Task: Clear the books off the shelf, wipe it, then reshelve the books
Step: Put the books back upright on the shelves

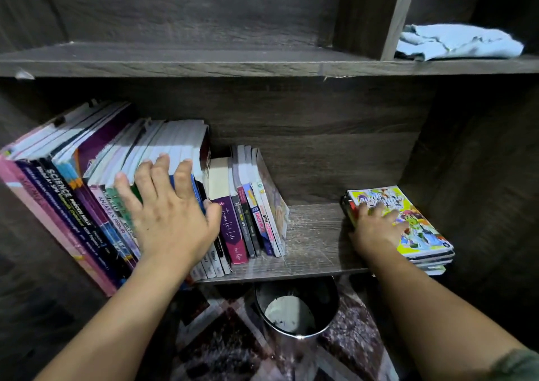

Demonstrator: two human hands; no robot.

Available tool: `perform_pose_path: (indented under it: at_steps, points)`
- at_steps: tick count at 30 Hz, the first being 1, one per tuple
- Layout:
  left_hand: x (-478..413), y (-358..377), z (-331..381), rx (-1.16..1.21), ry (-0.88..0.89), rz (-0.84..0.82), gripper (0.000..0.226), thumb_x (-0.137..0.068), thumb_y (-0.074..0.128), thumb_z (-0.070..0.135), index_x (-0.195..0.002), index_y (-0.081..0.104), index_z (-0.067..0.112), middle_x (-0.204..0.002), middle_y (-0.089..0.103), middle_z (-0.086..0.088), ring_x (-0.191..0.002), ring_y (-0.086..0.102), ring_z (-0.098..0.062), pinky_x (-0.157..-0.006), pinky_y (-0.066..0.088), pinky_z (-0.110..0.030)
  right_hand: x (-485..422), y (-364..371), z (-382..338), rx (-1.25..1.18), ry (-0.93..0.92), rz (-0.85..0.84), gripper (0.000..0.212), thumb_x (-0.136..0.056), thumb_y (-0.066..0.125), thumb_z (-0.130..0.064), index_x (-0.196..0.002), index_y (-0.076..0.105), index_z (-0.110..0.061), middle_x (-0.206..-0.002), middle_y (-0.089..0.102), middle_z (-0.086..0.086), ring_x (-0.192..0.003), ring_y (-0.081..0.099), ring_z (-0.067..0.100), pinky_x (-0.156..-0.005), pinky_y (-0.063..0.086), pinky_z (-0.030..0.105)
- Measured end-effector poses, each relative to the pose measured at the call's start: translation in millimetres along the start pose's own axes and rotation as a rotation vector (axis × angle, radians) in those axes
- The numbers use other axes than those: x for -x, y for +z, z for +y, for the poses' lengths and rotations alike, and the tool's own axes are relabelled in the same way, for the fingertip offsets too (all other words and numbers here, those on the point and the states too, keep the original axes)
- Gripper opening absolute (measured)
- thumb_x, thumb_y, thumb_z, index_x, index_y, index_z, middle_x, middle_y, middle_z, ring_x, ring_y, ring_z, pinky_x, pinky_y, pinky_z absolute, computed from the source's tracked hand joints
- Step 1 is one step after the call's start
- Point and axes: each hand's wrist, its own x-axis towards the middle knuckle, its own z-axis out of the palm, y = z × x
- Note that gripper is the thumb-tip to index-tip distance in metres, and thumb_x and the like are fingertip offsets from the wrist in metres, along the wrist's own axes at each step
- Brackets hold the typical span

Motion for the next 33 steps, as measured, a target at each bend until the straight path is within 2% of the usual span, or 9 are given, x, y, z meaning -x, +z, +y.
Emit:
perform_pose_path:
  at_steps: [7, 11, 13, 18, 22, 26, 30, 33]
  points:
    - [0.2, 2.6, -0.7, 0.066, -0.003, 0.037, 0.071, -0.071, 0.046, 0.043, -0.129, 0.042, 0.003, -0.135, 0.038, -0.025, -0.129, 0.030, -0.041, -0.111, 0.007, -0.062, -3.1, 1.8, 9.2, -0.108, 0.067, -0.117, 0.055, -0.103, 0.035, -0.034, -0.152, 0.016, -0.017, -0.156, 0.020, 0.018, -0.139, 0.019, 0.050, -0.109, 0.026, 0.058]
    - [0.6, 2.2, -2.2, 0.085, 0.004, 0.041, 0.071, -0.070, 0.047, 0.044, -0.129, 0.040, 0.004, -0.135, 0.038, -0.024, -0.130, 0.029, -0.041, -0.111, 0.006, -0.062, -2.5, -1.9, 3.1, -0.090, 0.063, -0.154, 0.053, -0.103, 0.024, -0.016, -0.153, 0.008, -0.011, -0.158, 0.010, 0.024, -0.139, 0.012, 0.055, -0.110, 0.023, 0.060]
    - [0.0, 3.1, -3.1, 0.087, 0.019, 0.043, 0.071, -0.070, 0.048, 0.044, -0.129, 0.039, 0.005, -0.135, 0.038, -0.024, -0.130, 0.030, -0.040, -0.111, 0.006, -0.060, -0.7, -4.1, -1.1, -0.078, 0.070, -0.147, 0.053, -0.103, 0.022, -0.012, -0.153, 0.006, -0.008, -0.157, 0.010, 0.025, -0.138, 0.014, 0.057, -0.110, 0.023, 0.060]
    - [0.0, 5.0, -5.7, 0.096, 0.037, 0.062, 0.071, -0.069, 0.050, 0.044, -0.129, 0.038, 0.007, -0.135, 0.039, -0.024, -0.130, 0.031, -0.039, -0.111, 0.005, -0.057, 2.4, -9.7, -10.3, 0.048, 0.012, 0.105, 0.046, -0.101, 0.022, -0.010, -0.147, 0.022, -0.005, -0.145, 0.038, 0.024, -0.128, 0.043, 0.046, -0.104, 0.039, 0.052]
    - [-0.1, 5.1, -6.8, 0.091, 0.048, 0.059, 0.072, -0.069, 0.050, 0.044, -0.130, 0.039, 0.007, -0.135, 0.040, -0.024, -0.129, 0.032, -0.040, -0.111, 0.007, -0.057, -6.8, -7.0, -6.2, 0.115, -0.026, 0.153, 0.051, -0.101, 0.025, -0.010, -0.151, 0.015, -0.007, -0.142, 0.042, 0.020, -0.127, 0.045, 0.042, -0.098, 0.042, 0.051]
    - [-0.6, 5.4, -6.5, 0.045, 0.046, 0.036, 0.070, -0.072, 0.049, 0.045, -0.131, 0.036, 0.009, -0.136, 0.040, -0.023, -0.130, 0.032, -0.039, -0.111, 0.007, -0.057, -9.3, -10.1, -6.7, 0.034, -0.023, 0.128, 0.050, -0.100, 0.029, -0.006, -0.149, 0.018, -0.003, -0.144, 0.039, 0.022, -0.122, 0.050, 0.043, -0.093, 0.048, 0.047]
    - [-1.9, 5.3, -4.4, -0.010, 0.028, 0.004, 0.070, -0.074, 0.046, 0.048, -0.132, 0.031, 0.011, -0.139, 0.037, -0.021, -0.133, 0.029, -0.037, -0.112, 0.003, -0.056, 9.2, -38.0, -21.8, -0.085, -0.007, 0.299, 0.039, -0.097, 0.034, -0.005, -0.135, 0.035, 0.002, -0.134, 0.050, 0.022, -0.109, 0.061, 0.041, -0.083, 0.052, 0.044]
    - [-1.8, 3.8, -2.0, -0.024, 0.015, -0.013, 0.070, -0.074, 0.047, 0.048, -0.132, 0.031, 0.011, -0.140, 0.035, -0.021, -0.133, 0.026, -0.038, -0.112, -0.001, -0.055, 34.1, -72.2, -32.7, -0.275, -0.052, 0.381, 0.035, -0.097, 0.034, -0.003, -0.132, 0.038, -0.001, -0.128, 0.054, 0.017, -0.103, 0.064, 0.037, -0.079, 0.051, 0.042]
